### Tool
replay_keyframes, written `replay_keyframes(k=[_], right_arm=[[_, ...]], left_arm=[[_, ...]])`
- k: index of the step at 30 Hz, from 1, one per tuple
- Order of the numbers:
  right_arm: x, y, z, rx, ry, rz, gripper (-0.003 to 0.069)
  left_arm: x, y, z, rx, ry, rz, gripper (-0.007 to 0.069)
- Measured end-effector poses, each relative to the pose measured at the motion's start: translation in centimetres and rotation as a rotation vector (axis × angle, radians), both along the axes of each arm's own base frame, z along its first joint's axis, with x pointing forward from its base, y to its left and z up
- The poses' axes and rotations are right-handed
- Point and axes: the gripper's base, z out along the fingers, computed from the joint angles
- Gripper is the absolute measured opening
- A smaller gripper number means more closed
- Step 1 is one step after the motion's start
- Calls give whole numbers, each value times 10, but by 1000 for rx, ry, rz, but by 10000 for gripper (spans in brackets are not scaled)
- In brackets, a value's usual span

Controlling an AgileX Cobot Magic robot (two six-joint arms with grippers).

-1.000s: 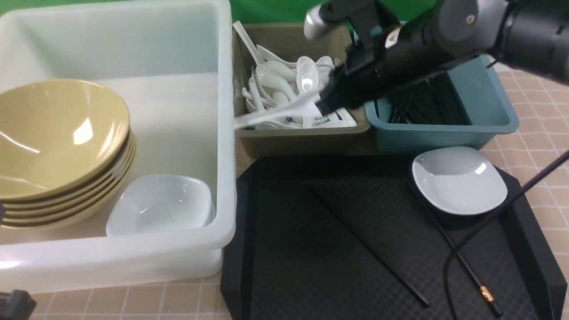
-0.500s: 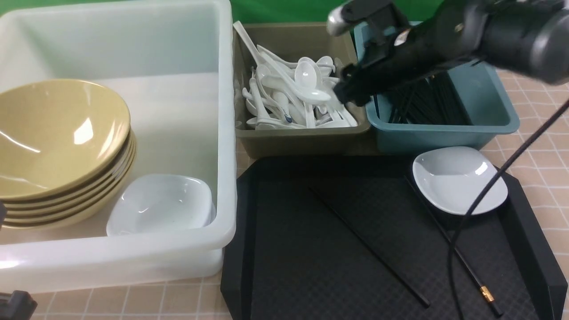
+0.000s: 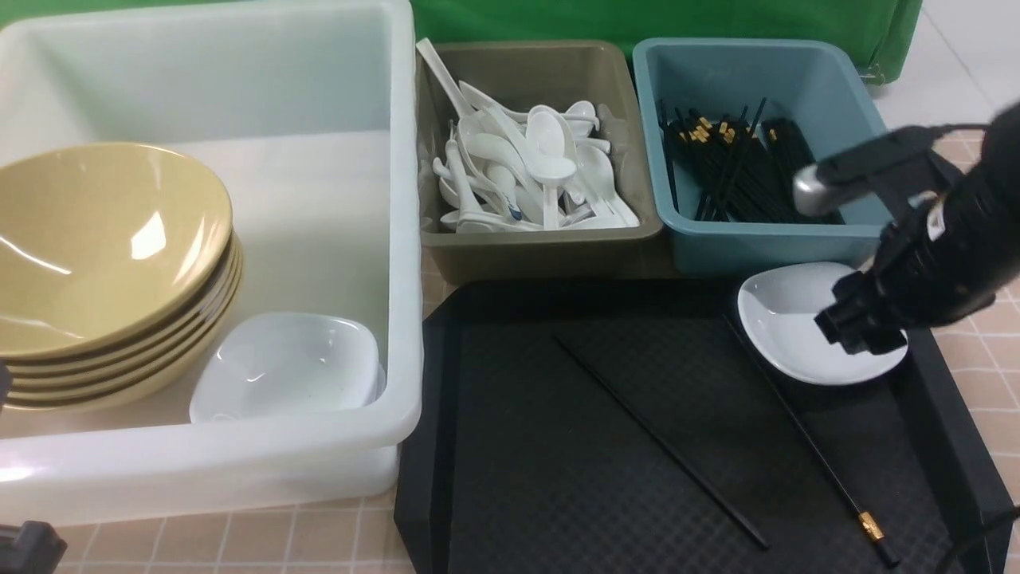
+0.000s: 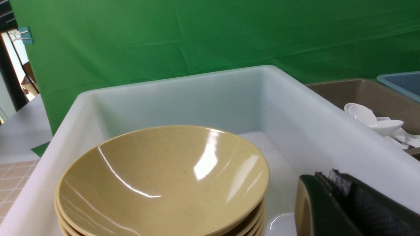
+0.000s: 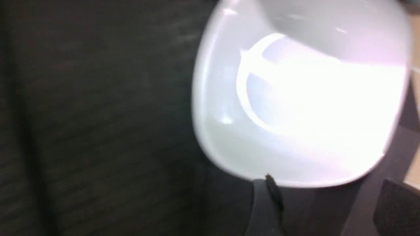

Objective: On brown table put chopsticks spoon bowls plates into blue grey white boxes.
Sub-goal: 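Reach for and grasp the small white dish on the black tray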

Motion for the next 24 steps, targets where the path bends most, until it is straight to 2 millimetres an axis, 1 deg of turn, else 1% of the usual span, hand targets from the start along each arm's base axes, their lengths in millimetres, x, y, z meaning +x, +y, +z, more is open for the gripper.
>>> replay_keyframes(k=[2,4,5,6,7,8,9,10,11,12,15,17,19,21,24], right_arm=[[5,-1,-8,24,-71,-4,459],[14,4,-18,50,-125,11,451],[15,5,-17,53,-133,13,451],[21,10,-26,61,-146,32,447],[22,12,-29,62,-147,39,447],[25,23,-42,58,-129,77,446],[24,29,-49,54,-108,95,446],[25,29,-50,53,-104,95,446],[21,41,-58,40,-65,130,446],[18,47,-61,35,-46,144,446],[7,66,-58,18,-7,198,446],[3,72,-54,13,3,213,446],[1,75,-38,31,-26,207,446],[2,71,-26,43,-55,185,446],[9,50,-14,48,-78,114,446]], left_arm=[[0,0,0,-7,-1,1,1],[0,0,0,-7,-1,1,1],[0,0,0,-7,-2,2,1],[0,0,0,-7,-2,2,1],[0,0,0,-7,-2,2,1],[0,0,0,-7,-2,2,1],[0,0,0,-7,-2,2,1],[0,0,0,-7,-2,2,1],[0,0,0,-7,-2,2,1],[0,0,0,-7,-2,2,1],[0,0,0,-7,-2,2,1],[0,0,0,-7,-3,2,1],[0,0,0,-7,-2,2,1],[0,0,0,-7,-5,4,1],[0,1,0,-8,-8,6,1]])
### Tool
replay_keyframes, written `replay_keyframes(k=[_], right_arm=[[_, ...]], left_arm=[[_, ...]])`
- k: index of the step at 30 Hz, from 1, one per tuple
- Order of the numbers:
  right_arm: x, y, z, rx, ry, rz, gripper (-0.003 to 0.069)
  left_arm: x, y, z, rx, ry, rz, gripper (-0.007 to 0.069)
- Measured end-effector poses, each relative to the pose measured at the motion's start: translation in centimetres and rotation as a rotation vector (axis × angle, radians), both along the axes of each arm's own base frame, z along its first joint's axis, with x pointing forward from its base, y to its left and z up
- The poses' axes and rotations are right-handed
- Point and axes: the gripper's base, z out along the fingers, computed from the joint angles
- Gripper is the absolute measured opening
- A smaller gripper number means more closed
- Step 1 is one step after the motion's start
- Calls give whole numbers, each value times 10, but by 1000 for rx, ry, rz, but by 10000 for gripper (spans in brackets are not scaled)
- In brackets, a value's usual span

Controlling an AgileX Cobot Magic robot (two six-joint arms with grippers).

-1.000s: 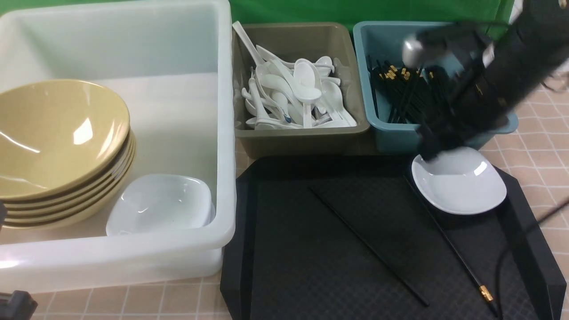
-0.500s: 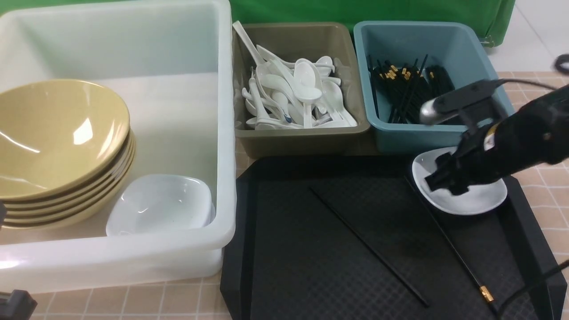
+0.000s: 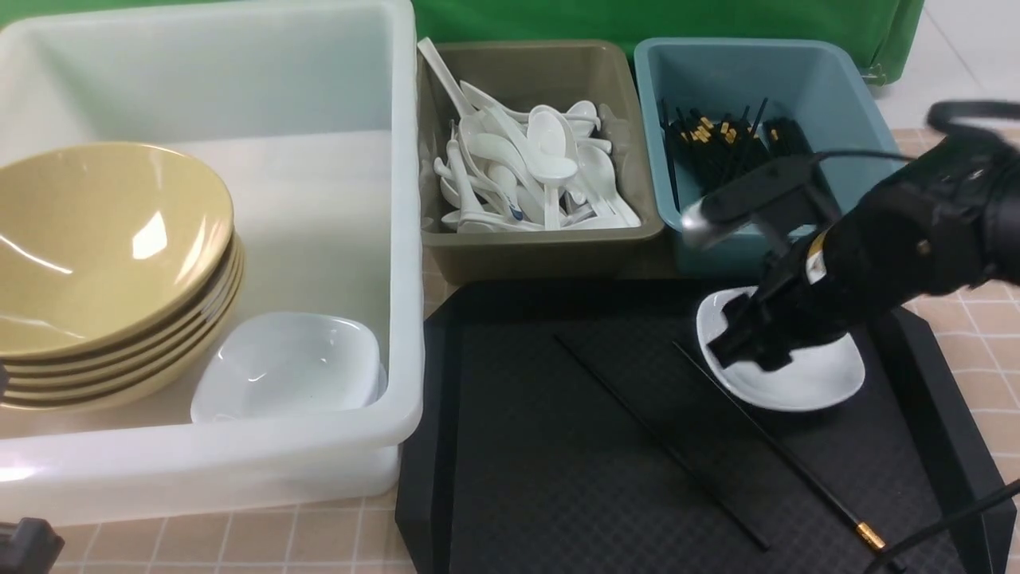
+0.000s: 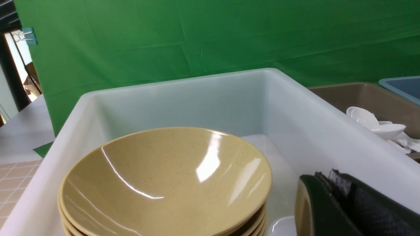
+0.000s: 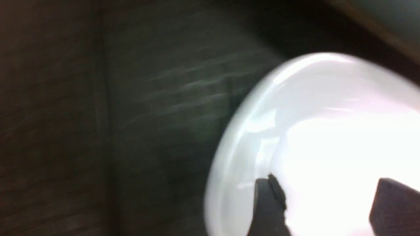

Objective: On brown table put chopsticks spoon bowls plates into blue grey white boxes.
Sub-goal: 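Reach for and grasp the small white dish on the black tray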

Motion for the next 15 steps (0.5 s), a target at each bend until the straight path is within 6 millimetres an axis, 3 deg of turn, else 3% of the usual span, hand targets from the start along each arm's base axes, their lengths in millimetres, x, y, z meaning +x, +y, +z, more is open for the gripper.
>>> replay_keyframes(k=[7,13,15], right_arm=[[17,-47,-17,61,83,-204,446],[25,-52,-53,89,203,-257,444],[27,-50,-55,97,215,-237,421]], left_arm=[[0,0,0,0,0,0,1],[0,0,0,0,0,0,1],[0,0,0,0,1,0,1]])
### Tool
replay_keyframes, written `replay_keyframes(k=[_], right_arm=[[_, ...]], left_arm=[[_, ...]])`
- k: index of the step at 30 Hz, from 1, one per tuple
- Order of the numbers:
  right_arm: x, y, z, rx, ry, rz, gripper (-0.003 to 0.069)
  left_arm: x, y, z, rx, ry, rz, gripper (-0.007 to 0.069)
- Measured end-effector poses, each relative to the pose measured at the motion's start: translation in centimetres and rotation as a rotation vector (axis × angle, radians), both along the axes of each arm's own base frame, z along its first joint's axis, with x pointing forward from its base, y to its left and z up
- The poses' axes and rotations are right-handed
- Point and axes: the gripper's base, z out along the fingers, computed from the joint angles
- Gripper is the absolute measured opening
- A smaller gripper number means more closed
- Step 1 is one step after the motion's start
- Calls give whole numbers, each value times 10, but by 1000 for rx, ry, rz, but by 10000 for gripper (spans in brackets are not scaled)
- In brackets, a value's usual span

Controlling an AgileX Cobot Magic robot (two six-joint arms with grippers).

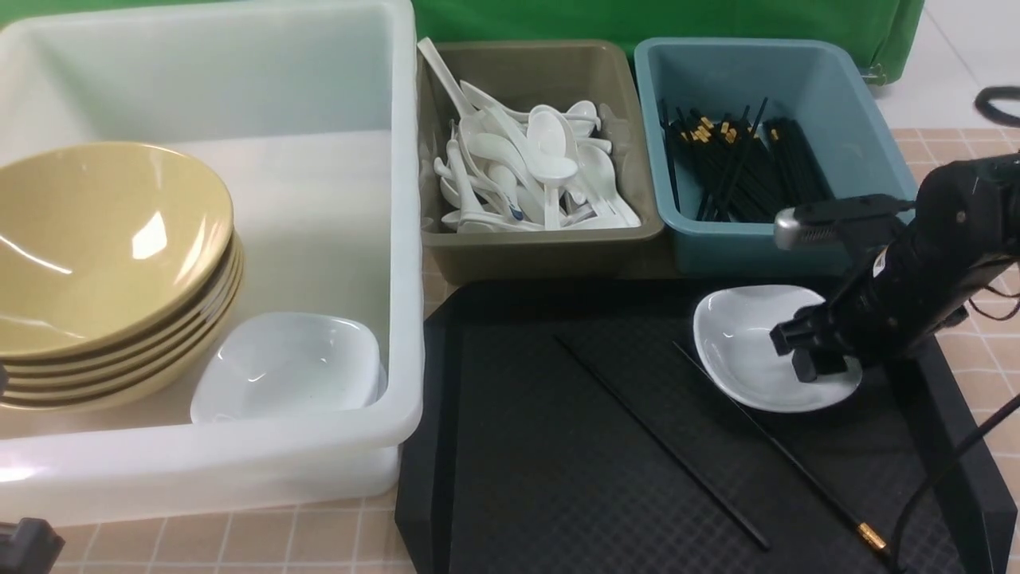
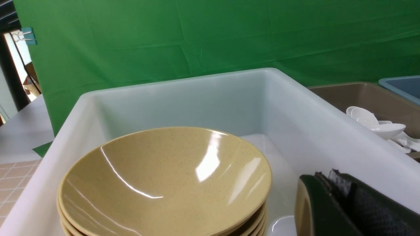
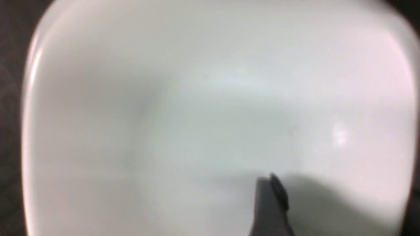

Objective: On brown table put chopsticks spoon bowls plates into blue grey white boxes.
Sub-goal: 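Reach for and grasp the small white dish on the black tray, then place the white bowl into the white bin on top of the stacked bowls with the right gripper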

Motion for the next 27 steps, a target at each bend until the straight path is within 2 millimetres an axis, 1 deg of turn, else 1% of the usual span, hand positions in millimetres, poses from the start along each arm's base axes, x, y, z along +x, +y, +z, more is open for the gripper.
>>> replay_keyframes(k=[2,3,4,5,6,7,9,10,12,14,15,16,17,18,19,20,21,23,24,25,26,27], right_arm=[[0,1,1,2,5,28,390],[-1,2,3,8,9,50,336],[-4,2,5,14,19,60,299],[-8,2,14,18,22,75,228],[-8,3,16,20,21,75,219],[-13,2,28,27,3,87,159],[-21,1,55,33,-50,99,94],[-26,0,70,36,-82,105,76],[-33,3,108,76,-178,126,72],[-40,15,139,156,-279,176,72],[-44,27,155,214,-335,221,72],[-47,40,167,269,-377,268,72],[-49,51,173,321,-410,301,72],[-53,76,185,406,-465,374,72],[-55,88,189,452,-500,405,72],[-59,113,193,524,-533,458,72],[-60,124,193,537,-559,491,72],[-63,164,190,588,-637,565,72],[-62,179,187,578,-681,593,72],[-61,202,178,562,-718,631,72],[-61,206,175,565,-711,636,72],[-58,228,162,545,-728,659,75]], left_arm=[[0,0,0,0,0,0,1],[0,0,0,0,0,0,1],[0,0,0,0,0,0,1],[0,0,0,0,0,0,1],[0,0,0,0,0,0,1],[0,0,0,0,0,0,1],[0,0,0,0,0,0,1],[0,0,0,0,0,0,1],[0,0,0,0,-3,2,1],[0,0,0,0,-4,2,1],[0,0,0,0,-5,3,1],[0,0,1,0,-6,3,1],[0,0,1,0,-6,3,1],[0,0,1,0,-6,3,1],[0,0,1,0,-6,3,1],[0,0,1,0,-6,3,1],[0,0,1,0,-6,3,1],[0,0,1,0,-6,3,1],[0,0,1,0,-6,3,1],[0,0,1,0,-6,3,1],[0,0,1,0,-6,3,1],[0,0,1,0,-6,3,1]])
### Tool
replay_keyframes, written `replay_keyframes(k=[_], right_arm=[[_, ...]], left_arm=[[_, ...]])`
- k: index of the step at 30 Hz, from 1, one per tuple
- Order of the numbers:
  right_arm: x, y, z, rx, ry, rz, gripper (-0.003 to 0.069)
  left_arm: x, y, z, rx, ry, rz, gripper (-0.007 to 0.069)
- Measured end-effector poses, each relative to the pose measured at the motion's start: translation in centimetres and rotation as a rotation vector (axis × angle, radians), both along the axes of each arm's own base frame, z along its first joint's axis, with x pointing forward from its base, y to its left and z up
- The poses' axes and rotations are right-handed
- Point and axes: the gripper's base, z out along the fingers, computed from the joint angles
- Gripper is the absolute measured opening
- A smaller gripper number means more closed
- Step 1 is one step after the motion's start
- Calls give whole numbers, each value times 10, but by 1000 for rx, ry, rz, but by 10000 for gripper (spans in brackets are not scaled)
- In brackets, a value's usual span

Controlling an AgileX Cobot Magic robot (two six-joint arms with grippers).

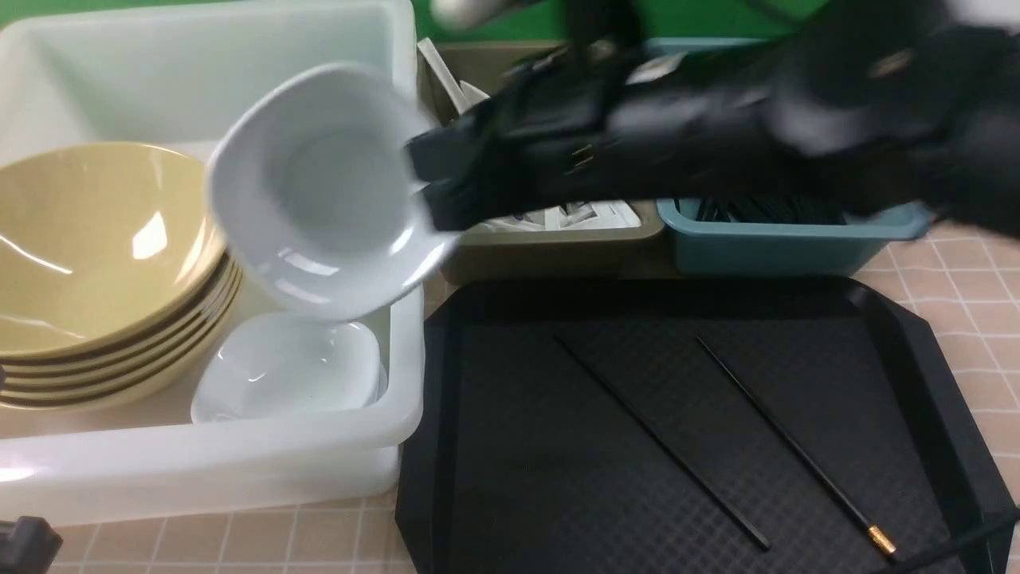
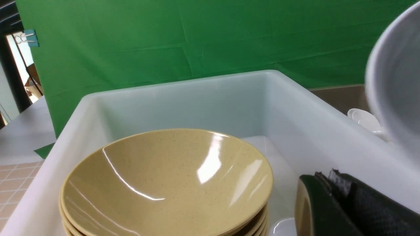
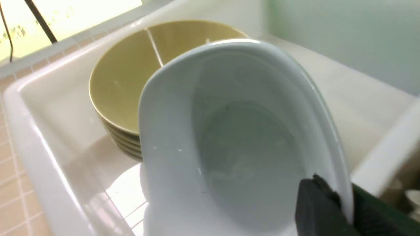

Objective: On brown table put chopsticks spoon bowls plates into blue grey white boxes.
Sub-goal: 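Place the white bowl into the white bin on top of the stacked bowls with the right gripper, then grasp the chopsticks with the right gripper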

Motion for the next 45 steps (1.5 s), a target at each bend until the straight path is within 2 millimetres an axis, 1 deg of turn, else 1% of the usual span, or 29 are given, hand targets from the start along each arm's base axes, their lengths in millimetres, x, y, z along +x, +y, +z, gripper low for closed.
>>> replay_keyframes(k=[1,2,3,5,6,7,8,9,10,11,12,14,16,17,18,20,22,23,24,27,30,32,34,38,39,40,43,44,45], right_arm=[[2,11,-9,-14,-2,8,79],[3,13,-11,-19,-5,10,83],[6,24,-24,-40,9,25,96],[10,33,-41,-70,45,52,136],[10,36,-48,-86,72,73,176],[10,37,-50,-89,78,76,191],[9,37,-53,-99,109,103,255],[9,37,-52,-99,112,105,255],[7,34,-51,-107,140,133,328],[5,29,-47,-117,151,153,364],[4,29,-46,-120,152,160,370],[2,5,-30,-201,176,187,430],[2,-11,-19,-242,183,163,440],[2,-35,-9,-344,211,104,447],[3,-52,-6,-422,236,53,448],[7,-85,-11,-587,316,-74,449],[13,-113,-29,-705,394,-181,449],[14,-116,-32,-706,412,-192,449],[17,-138,-58,-764,486,-257,449],[18,-164,-100,-793,590,-329,448],[12,-179,-133,-820,673,-355,430],[7,-183,-152,-843,724,-349,393],[1,-184,-163,-852,768,-340,343],[-2,-180,-166,-844,778,-299,176],[-2,-180,-166,-845,776,-296,166],[-4,-179,-164,-845,765,-279,87],[-9,-181,-150,-828,738,-275,80],[-11,-181,-141,-813,712,-281,79],[-13,-182,-124,-779,659,-294,79]], left_arm=[[0,0,0,0,0,0,1],[0,0,0,0,0,0,1],[0,0,0,0,0,0,1],[0,0,0,0,0,0,1],[0,0,0,0,0,0,1],[0,0,0,0,0,0,1],[0,0,0,0,0,0,1],[0,0,0,0,0,0,1],[0,0,0,0,0,0,1],[0,0,0,0,0,0,1],[0,0,0,0,0,0,1],[0,0,0,0,0,0,1],[0,0,0,0,0,0,1],[0,0,0,0,0,0,1],[0,0,0,0,0,0,1],[0,0,0,0,0,0,1],[0,0,0,0,0,0,1],[0,0,0,0,0,0,1],[0,0,0,0,0,0,1],[0,0,0,0,0,0,1],[0,0,0,0,0,0,1],[0,0,0,0,0,0,1],[0,0,0,0,0,0,1],[0,0,0,0,-1,0,1],[0,0,0,0,-1,0,1],[0,0,0,0,-1,0,1],[0,0,0,0,-1,0,1],[0,0,0,0,-1,0,1],[0,0,0,0,-1,0,1]])
